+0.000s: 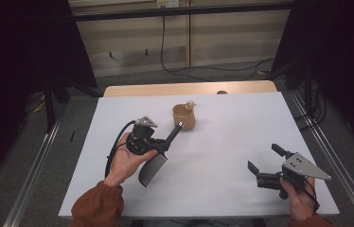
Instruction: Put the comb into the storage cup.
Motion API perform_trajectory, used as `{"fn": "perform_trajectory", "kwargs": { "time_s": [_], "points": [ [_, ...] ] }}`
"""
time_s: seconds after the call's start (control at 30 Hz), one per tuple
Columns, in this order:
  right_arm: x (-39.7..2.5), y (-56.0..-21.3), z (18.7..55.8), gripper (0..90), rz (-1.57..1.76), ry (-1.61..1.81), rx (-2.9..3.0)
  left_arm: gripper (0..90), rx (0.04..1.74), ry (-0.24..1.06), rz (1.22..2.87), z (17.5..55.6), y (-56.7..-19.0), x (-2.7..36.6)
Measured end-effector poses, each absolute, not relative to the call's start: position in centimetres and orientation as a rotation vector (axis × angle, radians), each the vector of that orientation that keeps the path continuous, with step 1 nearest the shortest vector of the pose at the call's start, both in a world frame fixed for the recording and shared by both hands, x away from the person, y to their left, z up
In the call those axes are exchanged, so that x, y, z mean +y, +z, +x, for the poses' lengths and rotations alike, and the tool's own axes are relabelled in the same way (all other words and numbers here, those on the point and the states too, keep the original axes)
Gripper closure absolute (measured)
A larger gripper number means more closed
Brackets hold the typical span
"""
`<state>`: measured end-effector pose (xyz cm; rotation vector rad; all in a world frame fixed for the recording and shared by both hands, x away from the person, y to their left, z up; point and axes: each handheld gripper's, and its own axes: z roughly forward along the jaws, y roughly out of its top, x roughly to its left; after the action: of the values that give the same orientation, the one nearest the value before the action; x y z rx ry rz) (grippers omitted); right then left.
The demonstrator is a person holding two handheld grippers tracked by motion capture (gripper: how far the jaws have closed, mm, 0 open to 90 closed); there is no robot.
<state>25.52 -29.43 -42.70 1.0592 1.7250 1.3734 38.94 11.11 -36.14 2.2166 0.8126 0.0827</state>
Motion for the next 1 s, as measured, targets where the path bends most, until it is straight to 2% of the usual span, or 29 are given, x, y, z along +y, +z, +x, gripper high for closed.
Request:
{"fn": "perform_trajectory", "kwargs": {
  "time_s": [1.0],
  "points": [
    [-27.7,-42.7,25.7,0.0,1.033,1.389,1.799,73.0,0.646,0.048,2.262,37.0,-35.8,8.8]
  ]
}}
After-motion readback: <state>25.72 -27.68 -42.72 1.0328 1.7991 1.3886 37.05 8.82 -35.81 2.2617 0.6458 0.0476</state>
